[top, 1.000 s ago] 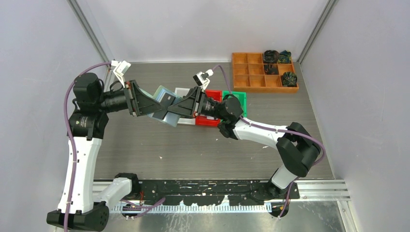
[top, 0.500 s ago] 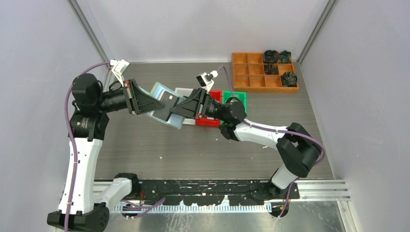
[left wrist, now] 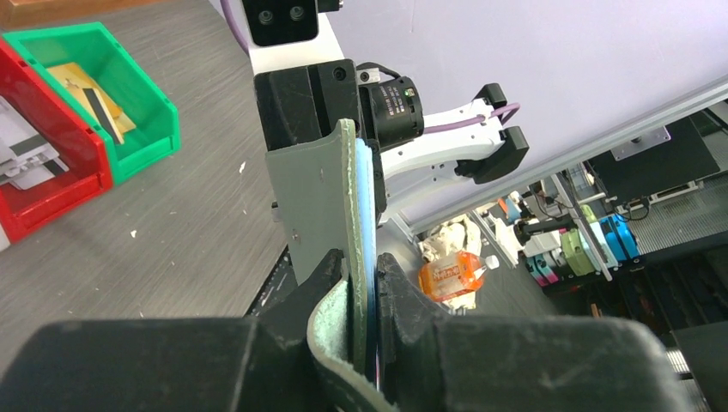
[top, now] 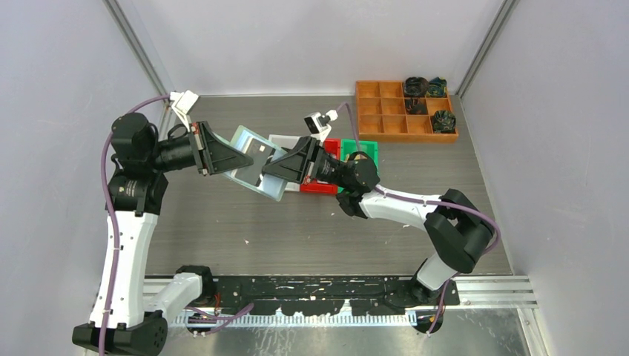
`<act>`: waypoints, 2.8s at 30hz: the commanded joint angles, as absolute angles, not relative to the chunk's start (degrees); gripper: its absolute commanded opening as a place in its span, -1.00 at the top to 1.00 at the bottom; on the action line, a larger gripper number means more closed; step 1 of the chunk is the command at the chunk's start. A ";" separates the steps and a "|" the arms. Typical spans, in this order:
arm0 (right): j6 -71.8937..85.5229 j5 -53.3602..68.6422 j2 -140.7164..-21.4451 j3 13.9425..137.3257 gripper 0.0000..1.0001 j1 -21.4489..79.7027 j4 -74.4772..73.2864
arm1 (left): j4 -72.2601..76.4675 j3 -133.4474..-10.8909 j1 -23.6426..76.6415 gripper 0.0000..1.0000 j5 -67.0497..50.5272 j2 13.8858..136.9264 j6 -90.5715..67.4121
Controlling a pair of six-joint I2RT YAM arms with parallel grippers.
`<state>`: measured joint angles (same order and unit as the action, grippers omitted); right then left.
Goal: Take the credit cards out of the card holder
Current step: Remove the credit card from the card holder, then place the card holder at the center of the board.
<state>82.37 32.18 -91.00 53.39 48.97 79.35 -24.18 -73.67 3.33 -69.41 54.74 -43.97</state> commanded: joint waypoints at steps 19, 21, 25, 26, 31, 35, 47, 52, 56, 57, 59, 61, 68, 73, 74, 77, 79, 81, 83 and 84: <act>72.47 29.35 -80.24 45.58 0.98 48.83 71.49 | -23.84 -75.85 3.57 0.86 -73.51 54.46 -44.34; 72.23 29.69 -79.82 45.48 0.99 48.80 71.02 | -24.00 -75.78 3.57 0.80 -73.55 54.42 -44.17; 71.19 30.96 -78.77 45.78 0.99 48.77 69.10 | -24.59 -76.21 3.43 0.70 -73.48 54.49 -43.97; 70.93 31.35 -78.41 45.78 0.98 48.71 68.57 | -24.86 -76.40 3.47 0.69 -73.58 54.56 -43.88; 69.36 31.60 -76.86 45.20 0.99 48.46 65.70 | -25.27 -76.88 3.39 0.69 -73.74 54.57 -43.51; 69.26 31.16 -75.85 44.03 0.99 47.98 64.79 | -25.39 -77.30 3.21 0.69 -73.89 54.70 -43.51; 71.69 30.76 -78.02 47.71 0.54 48.78 65.33 | -26.36 -77.22 3.16 1.00 -71.78 54.23 -42.05; 73.65 29.82 -80.67 50.18 0.32 49.80 68.09 | -28.28 -77.82 3.22 1.00 -70.92 54.54 -40.61; 74.45 29.36 -81.61 50.58 0.35 49.79 69.34 | -28.59 -78.31 3.17 1.00 -71.11 54.50 -40.45; 74.71 29.29 -81.68 50.69 0.37 49.80 69.59 | -28.82 -78.34 3.12 1.00 -71.11 54.49 -40.27; 75.17 29.18 -81.80 50.72 0.49 49.83 70.58 | -29.72 -78.32 3.09 1.00 -70.99 54.62 -39.25; 75.55 29.45 -81.72 50.66 0.69 49.66 71.32 | -31.42 -78.56 3.12 1.00 -70.66 54.66 -37.26; 75.34 33.01 -76.32 44.68 0.99 45.00 66.36 | -47.19 -85.42 1.85 1.00 -65.87 57.30 -20.57; 67.47 36.69 -66.97 41.08 0.99 37.76 46.11 | -59.80 -88.87 1.62 1.00 -58.41 59.66 -3.98; 63.88 36.58 -65.07 42.11 0.99 36.43 38.03 | -61.55 -88.36 1.62 1.00 -56.67 59.77 -1.00; 52.33 34.14 -63.86 48.06 0.99 33.80 17.21 | -65.43 -84.06 1.67 1.00 -49.57 59.96 9.47; 48.28 33.81 -67.39 52.88 0.99 32.30 8.68 | -67.11 -79.62 1.76 1.00 -44.58 60.26 16.71; 45.48 34.21 -72.39 57.78 0.99 31.19 3.58 | -66.94 -74.43 1.90 1.00 -39.63 60.79 23.50; 43.26 34.44 -77.90 62.26 0.99 30.40 0.58 | -65.15 -69.84 2.16 1.00 -34.87 61.43 28.23; 42.15 34.19 -80.40 64.35 0.98 30.27 -1.31 | -64.27 -67.88 2.42 1.00 -32.64 61.70 30.87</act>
<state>51.40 34.46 -72.47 56.93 31.40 13.45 -63.81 -74.06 2.02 -44.66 60.53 14.28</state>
